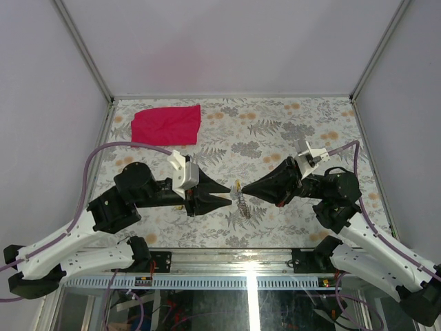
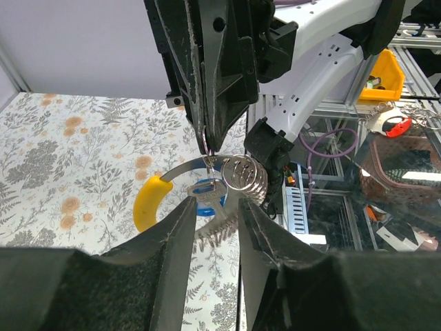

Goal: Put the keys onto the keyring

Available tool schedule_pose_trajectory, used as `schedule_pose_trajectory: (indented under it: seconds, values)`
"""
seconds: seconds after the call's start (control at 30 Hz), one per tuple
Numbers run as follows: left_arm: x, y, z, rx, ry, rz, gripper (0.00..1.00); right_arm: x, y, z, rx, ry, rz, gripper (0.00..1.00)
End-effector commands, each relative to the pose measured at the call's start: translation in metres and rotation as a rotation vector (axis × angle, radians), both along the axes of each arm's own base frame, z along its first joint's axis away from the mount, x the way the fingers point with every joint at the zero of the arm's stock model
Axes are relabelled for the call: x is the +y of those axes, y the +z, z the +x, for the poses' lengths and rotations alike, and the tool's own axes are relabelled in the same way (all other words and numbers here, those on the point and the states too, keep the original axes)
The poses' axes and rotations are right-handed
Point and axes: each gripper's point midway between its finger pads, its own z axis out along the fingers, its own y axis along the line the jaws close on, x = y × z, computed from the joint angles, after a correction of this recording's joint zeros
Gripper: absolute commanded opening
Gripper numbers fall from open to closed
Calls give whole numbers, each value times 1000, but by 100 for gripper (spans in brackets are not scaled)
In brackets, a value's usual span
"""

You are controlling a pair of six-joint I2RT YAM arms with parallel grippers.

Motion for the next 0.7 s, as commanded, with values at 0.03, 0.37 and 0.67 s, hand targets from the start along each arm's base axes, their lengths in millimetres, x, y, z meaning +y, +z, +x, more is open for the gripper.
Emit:
schedule_pose_trajectory:
  seconds: [0.03, 0.37, 0.67]
  values:
    - [0, 35, -11, -54, -56, -106, 33, -9, 34, -11, -97, 14, 82, 0]
    - [-7, 33, -6, -46, -47, -105, 29, -8, 34, -10, -87, 12, 81, 0]
    - [-11, 34, 0, -44, -27, -112, 17, -8, 33, -9, -81, 7, 81, 0]
